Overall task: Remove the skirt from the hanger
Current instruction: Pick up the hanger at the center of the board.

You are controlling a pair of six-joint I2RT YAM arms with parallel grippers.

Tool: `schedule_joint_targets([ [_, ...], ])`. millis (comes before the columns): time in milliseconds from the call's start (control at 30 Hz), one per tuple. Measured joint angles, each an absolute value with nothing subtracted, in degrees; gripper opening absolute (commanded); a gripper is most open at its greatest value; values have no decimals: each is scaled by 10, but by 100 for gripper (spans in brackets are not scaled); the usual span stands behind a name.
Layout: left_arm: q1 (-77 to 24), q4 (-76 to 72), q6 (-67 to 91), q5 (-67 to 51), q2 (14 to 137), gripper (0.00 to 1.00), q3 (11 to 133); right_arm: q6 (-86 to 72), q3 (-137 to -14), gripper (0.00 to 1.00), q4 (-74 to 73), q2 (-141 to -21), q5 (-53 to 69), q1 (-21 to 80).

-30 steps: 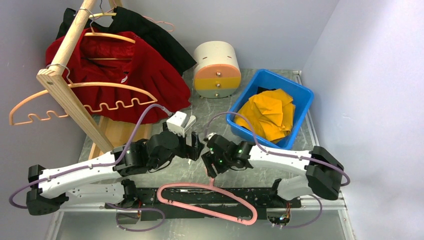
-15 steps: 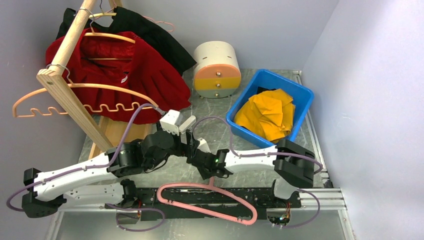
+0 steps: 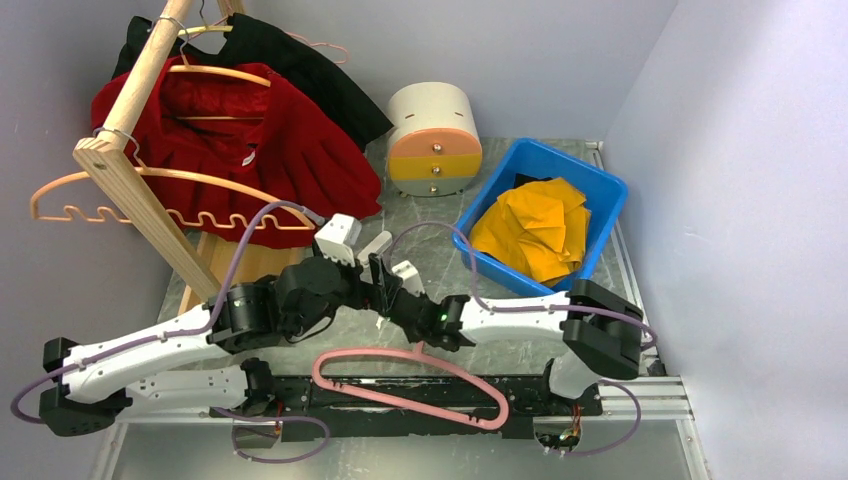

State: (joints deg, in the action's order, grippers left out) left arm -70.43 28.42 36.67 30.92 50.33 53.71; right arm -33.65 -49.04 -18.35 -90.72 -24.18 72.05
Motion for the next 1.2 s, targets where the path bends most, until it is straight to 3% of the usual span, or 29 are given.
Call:
schedule_joint_targets([
  [300,-703,280,364,314,491,96,554,-253,-472,6,-127,-819,-213,622],
  [700,-679,288,379,283,562,95,531,-176,-506,0,-113,-774,-174,603],
  [1200,-614,285,382,100,638,92,524,-80,-480,0,-146,-661,-95,550],
])
